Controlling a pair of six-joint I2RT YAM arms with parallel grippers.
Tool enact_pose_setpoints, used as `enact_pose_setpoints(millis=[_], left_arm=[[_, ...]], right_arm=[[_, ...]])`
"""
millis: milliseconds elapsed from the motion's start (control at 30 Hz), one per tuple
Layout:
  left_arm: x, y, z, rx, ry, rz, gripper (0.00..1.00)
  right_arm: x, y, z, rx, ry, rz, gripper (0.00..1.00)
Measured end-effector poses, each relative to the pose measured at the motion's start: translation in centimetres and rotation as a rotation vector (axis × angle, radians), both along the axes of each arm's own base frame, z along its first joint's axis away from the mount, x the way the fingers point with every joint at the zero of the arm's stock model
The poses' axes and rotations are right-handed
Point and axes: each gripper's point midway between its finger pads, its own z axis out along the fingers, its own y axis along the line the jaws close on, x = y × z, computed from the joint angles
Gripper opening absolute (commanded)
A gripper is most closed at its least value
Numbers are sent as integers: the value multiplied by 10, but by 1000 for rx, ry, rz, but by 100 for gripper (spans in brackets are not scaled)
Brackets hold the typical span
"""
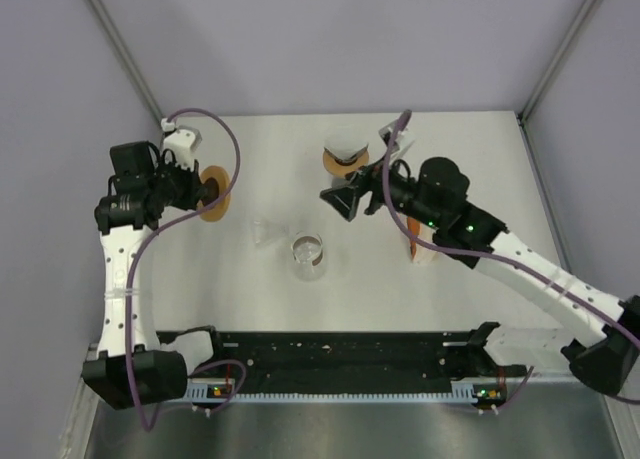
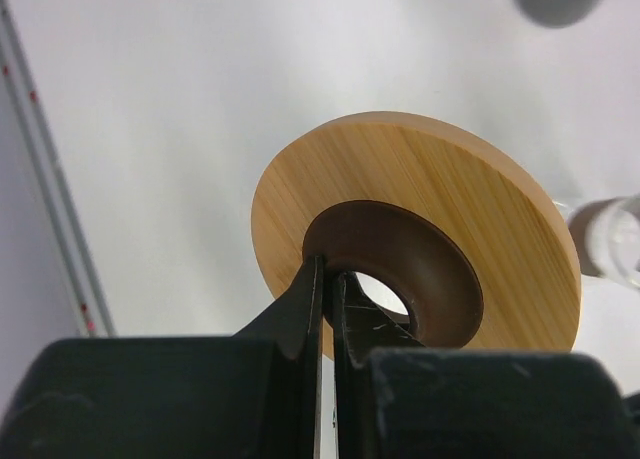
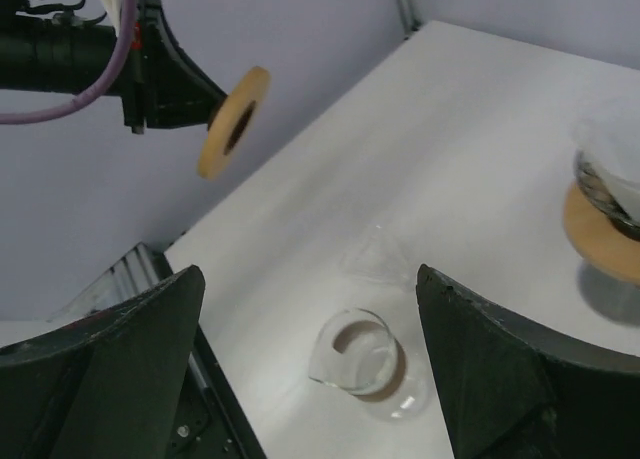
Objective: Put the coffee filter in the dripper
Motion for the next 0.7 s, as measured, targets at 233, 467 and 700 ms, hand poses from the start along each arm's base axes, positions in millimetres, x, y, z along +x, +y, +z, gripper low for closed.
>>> enact_pose_setpoints(millis=[233,467,700], left_arm=[[-23,-44,18,-122,18,-112,0],[-26,-53,17,-172,49,-88,0],[-26,-53,16,-173,56,-74,0]], right_arm=[[12,122,2,130,102,174,82],[17,205,-36,175,236,272,74],[27,237,-35,190,261,304,7]])
